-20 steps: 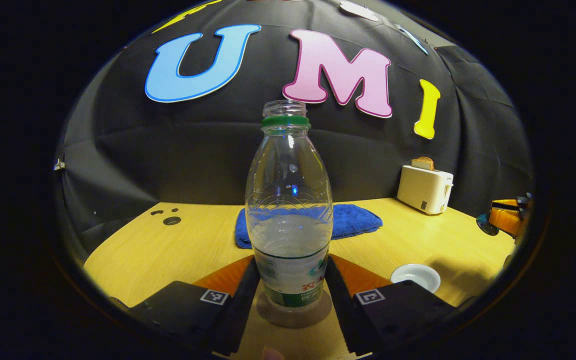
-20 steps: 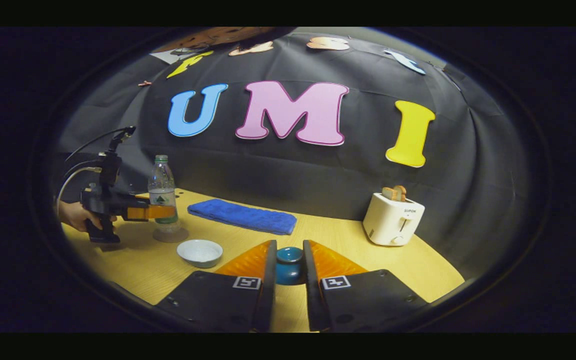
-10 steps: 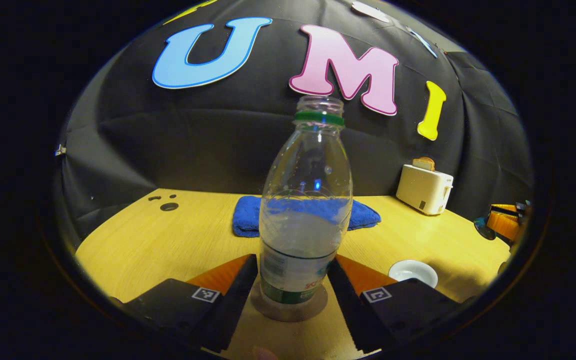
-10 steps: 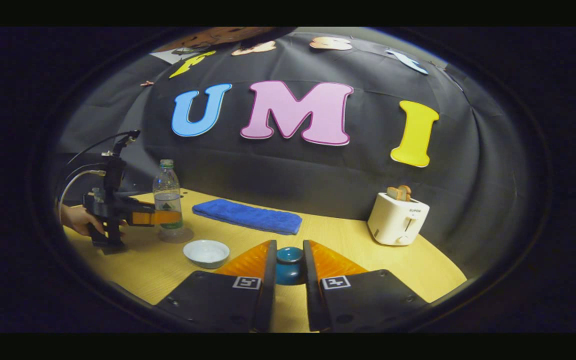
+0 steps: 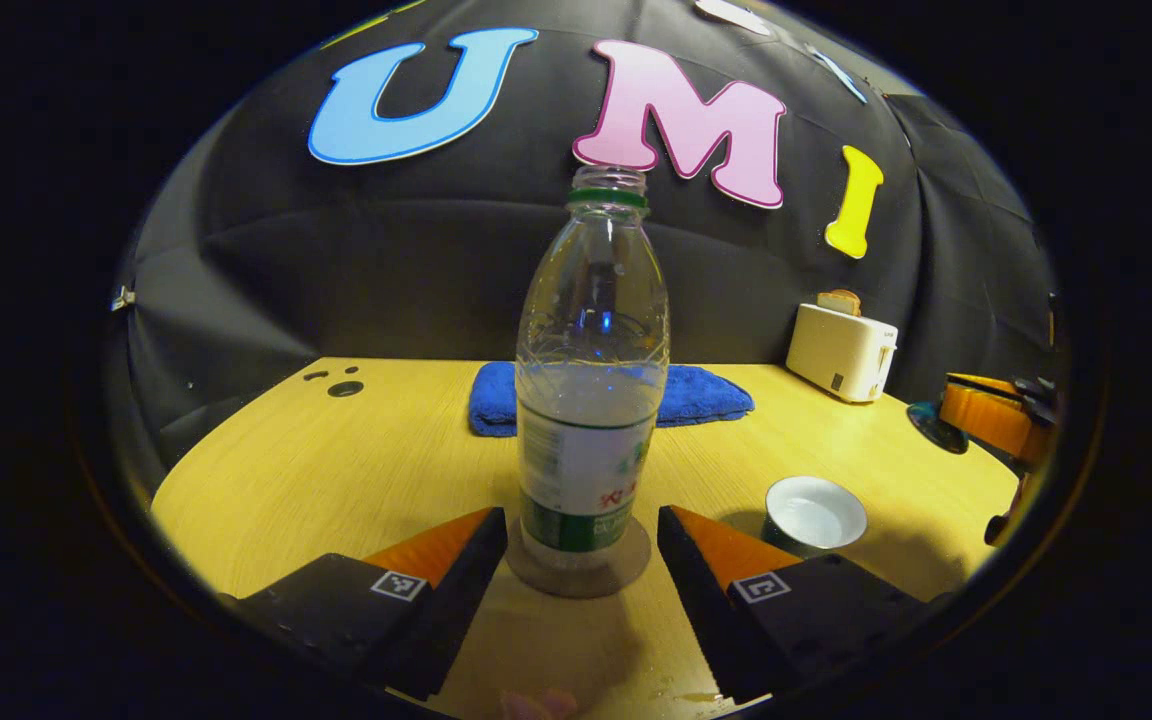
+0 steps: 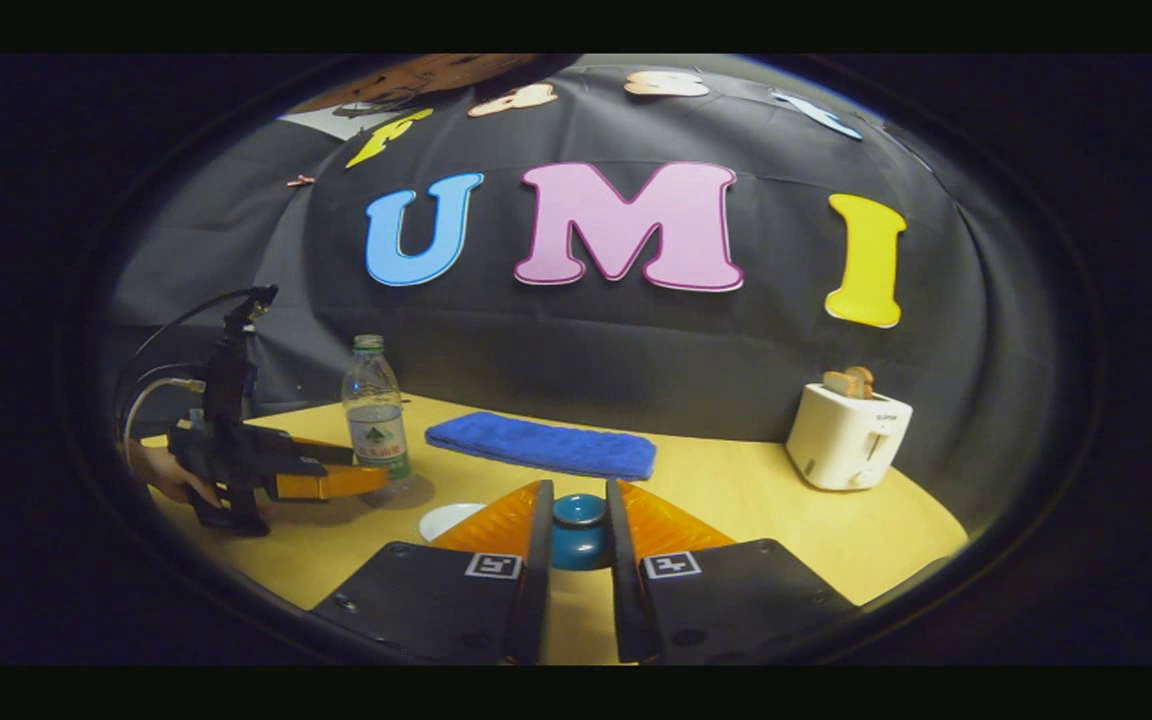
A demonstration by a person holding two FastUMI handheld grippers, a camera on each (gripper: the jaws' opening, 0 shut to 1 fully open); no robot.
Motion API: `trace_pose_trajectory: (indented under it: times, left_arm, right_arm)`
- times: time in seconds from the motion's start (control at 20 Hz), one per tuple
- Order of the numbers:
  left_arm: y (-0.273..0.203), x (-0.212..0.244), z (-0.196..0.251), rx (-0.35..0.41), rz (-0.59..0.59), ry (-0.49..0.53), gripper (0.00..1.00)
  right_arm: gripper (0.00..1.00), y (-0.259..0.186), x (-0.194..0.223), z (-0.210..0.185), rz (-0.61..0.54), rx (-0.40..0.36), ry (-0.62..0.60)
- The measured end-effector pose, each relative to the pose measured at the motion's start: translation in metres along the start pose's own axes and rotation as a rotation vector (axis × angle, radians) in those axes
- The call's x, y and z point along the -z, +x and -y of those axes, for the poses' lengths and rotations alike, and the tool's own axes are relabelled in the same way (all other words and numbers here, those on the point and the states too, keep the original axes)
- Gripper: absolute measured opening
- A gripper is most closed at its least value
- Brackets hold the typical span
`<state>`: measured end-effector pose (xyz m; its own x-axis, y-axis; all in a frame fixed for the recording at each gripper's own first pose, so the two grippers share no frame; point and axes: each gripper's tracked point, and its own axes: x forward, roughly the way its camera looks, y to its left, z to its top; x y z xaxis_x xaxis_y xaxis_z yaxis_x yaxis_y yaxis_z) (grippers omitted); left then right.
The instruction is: Open the teacup lid with one hand, grasp the water bottle and pour water into the teacup with the other hand; after pouring, place the water bottle on the coaster and then close the teacup lid.
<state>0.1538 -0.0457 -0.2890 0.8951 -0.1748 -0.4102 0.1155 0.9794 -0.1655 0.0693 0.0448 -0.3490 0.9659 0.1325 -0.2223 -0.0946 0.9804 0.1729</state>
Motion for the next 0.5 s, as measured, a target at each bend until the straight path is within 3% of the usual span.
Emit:
trace_pose_trajectory:
  times: [0.1, 0.35, 0.4, 0.5]
  left_arm:
    - [-0.011, 0.006, -0.003, -0.016, -0.012, -0.006, 0.95]
    - [-0.042, 0.011, -0.009, -0.047, -0.011, 0.016, 0.95]
    - [-0.047, 0.009, -0.011, -0.050, -0.006, 0.032, 0.95]
    - [-0.052, 0.001, -0.015, -0.058, 0.014, 0.063, 0.95]
  right_arm:
    - [0.24, 0.010, 0.004, -0.016, -0.007, -0.031, 0.020]
    - [0.29, 0.031, 0.016, -0.048, -0.031, -0.089, 0.047]
    - [0.34, 0.035, 0.019, -0.052, -0.037, -0.092, 0.052]
    - [0.29, 0.041, 0.026, -0.058, -0.050, -0.097, 0.058]
